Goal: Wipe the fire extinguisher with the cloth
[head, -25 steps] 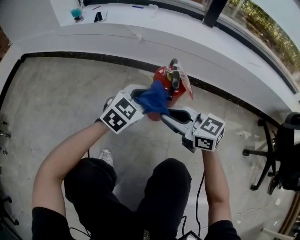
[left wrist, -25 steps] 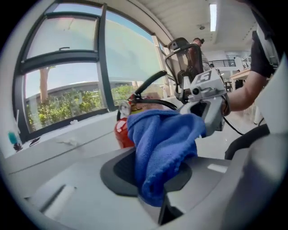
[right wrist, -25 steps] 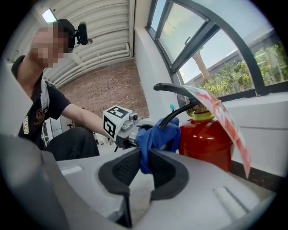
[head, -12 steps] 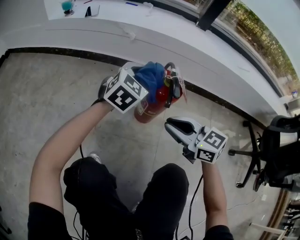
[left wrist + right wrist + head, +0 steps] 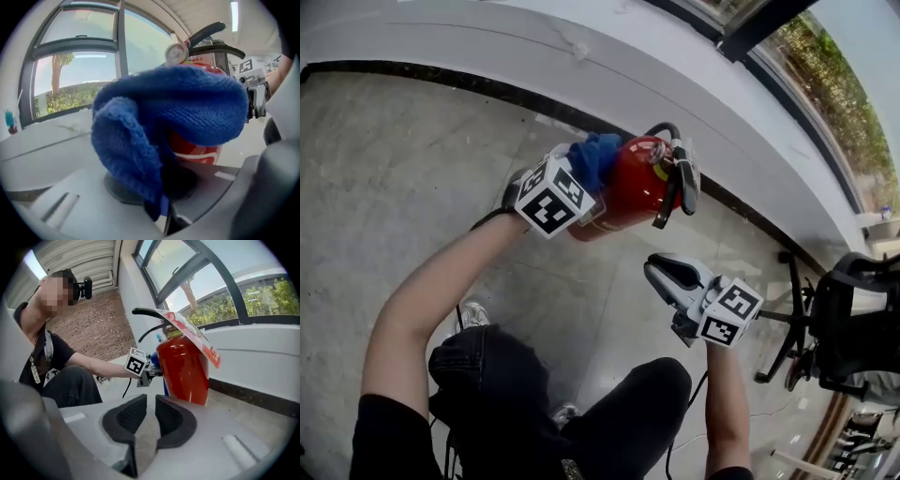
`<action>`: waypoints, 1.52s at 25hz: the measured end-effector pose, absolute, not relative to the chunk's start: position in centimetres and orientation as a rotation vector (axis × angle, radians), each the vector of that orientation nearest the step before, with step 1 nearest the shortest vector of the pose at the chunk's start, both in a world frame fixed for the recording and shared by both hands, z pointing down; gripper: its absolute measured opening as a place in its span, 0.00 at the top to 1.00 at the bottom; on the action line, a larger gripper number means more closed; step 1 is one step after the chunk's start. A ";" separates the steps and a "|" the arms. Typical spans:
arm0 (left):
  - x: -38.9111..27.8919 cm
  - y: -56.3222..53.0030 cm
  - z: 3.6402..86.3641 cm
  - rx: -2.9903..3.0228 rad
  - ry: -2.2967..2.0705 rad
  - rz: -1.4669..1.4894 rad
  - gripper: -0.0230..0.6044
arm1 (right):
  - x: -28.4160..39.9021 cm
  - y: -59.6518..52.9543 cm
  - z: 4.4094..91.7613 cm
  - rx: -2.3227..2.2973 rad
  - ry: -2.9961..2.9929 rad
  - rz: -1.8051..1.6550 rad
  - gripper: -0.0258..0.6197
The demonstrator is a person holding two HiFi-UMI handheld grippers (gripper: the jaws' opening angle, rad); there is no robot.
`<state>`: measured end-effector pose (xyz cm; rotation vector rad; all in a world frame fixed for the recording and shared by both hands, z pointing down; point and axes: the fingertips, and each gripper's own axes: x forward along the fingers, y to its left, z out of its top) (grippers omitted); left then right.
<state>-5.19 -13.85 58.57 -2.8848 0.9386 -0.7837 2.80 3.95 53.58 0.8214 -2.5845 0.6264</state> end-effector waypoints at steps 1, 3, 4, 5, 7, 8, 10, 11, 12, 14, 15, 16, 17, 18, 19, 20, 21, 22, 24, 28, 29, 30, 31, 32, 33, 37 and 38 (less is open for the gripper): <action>-5.3 -13.8 59.5 -2.899 0.936 -0.788 0.88 | 2.8 3.9 54.1 0.823 -2.577 0.642 0.88; -5.3 -13.5 61.5 -2.921 0.931 -0.808 0.88 | 2.8 3.8 54.9 0.822 -2.563 0.673 0.88; -5.4 -13.4 62.4 -2.934 0.930 -0.816 0.88 | 2.8 3.8 55.3 0.821 -2.558 0.685 0.88; -5.5 -13.2 63.4 -2.952 0.930 -0.822 0.88 | 2.9 3.8 55.6 0.821 -2.552 0.695 0.88; -5.6 -12.8 65.3 -2.997 0.937 -0.830 0.89 | 3.1 3.8 56.3 0.825 -2.542 0.713 0.88; -5.7 -12.6 66.2 -3.022 0.943 -0.828 0.89 | 3.2 3.8 56.7 0.826 -2.536 0.720 0.88; -5.8 -12.1 67.6 -3.068 0.957 -0.811 0.89 | 3.5 3.8 57.5 0.826 -2.524 0.725 0.88; -5.8 -11.9 68.3 -3.083 0.957 -0.819 0.89 | 3.6 3.7 57.9 0.829 -2.515 0.725 0.88; -5.8 -11.5 69.1 -3.087 0.948 -0.849 0.89 | 3.7 3.5 58.3 0.836 -2.506 0.727 0.88; -5.8 -10.7 70.6 -3.073 0.929 -0.917 0.89 | 3.7 3.2 59.3 0.853 -2.488 0.743 0.88; -5.8 -10.3 71.0 -3.076 0.925 -0.928 0.89 | 3.5 3.2 59.7 0.858 -2.479 0.751 0.88; -5.8 -10.0 71.0 -3.088 0.925 -0.922 0.89 | 3.3 3.1 60.2 0.857 -2.468 0.754 0.88; -5.8 -9.7 70.7 -3.104 0.925 -0.906 0.89 | 3.1 3.2 60.6 0.849 -2.456 0.753 0.88; -5.8 -9.4 70.2 -3.117 0.923 -0.886 0.89 | 2.8 3.3 60.9 0.835 -2.442 0.748 0.88; -5.7 -9.0 69.5 -3.130 0.918 -0.863 0.89 | 2.5 3.4 61.2 0.818 -2.430 0.738 0.88; -5.7 -8.7 68.9 -3.147 0.911 -0.839 0.89 | 2.1 3.5 61.4 0.799 -2.418 0.723 0.88; -5.7 -8.3 68.2 -3.165 0.903 -0.811 0.89 | 1.8 3.6 61.5 0.779 -2.410 0.705 0.88; -5.8 -8.0 67.7 -3.180 0.897 -0.785 0.89 | 1.5 3.6 61.5 0.759 -2.405 0.686 0.88; -5.6 -7.5 67.2 -3.190 0.900 -0.756 0.88 | 1.0 3.6 61.4 0.725 -2.403 0.654 0.88; -5.5 -7.4 69.4 -3.212 0.975 -0.831 0.88 | -0.2 2.9 62.3 0.695 -2.373 0.570 0.88; -5.5 -7.5 70.3 -3.224 1.000 -0.867 0.88 | -0.7 2.6 62.7 0.691 -2.362 0.542 0.90; -5.6 -7.5 71.2 -3.236 1.024 -0.897 0.89 | -1.3 2.4 63.2 0.687 -2.352 0.512 0.90; -5.6 -7.5 72.0 -3.248 1.042 -0.920 0.89 | -1.8 2.2 63.5 0.684 -2.340 0.478 0.91; -5.6 -7.5 72.8 -3.260 1.055 -0.942 0.89 | -2.4 2.1 63.9 0.683 -2.325 0.441 0.93; -5.7 -7.6 73.7 -3.267 1.063 -0.964 0.89 | -2.8 1.9 64.2 0.686 -2.309 0.404 0.96; -5.9 -8.4 76.7 -3.278 1.073 -1.041 0.89 | -4.3 1.9 65.2 0.673 -2.229 0.281 0.96; -6.0 -8.7 77.4 -3.288 1.074 -1.059 0.89 | -4.7 2.1 65.5 0.659 -2.214 0.270 0.96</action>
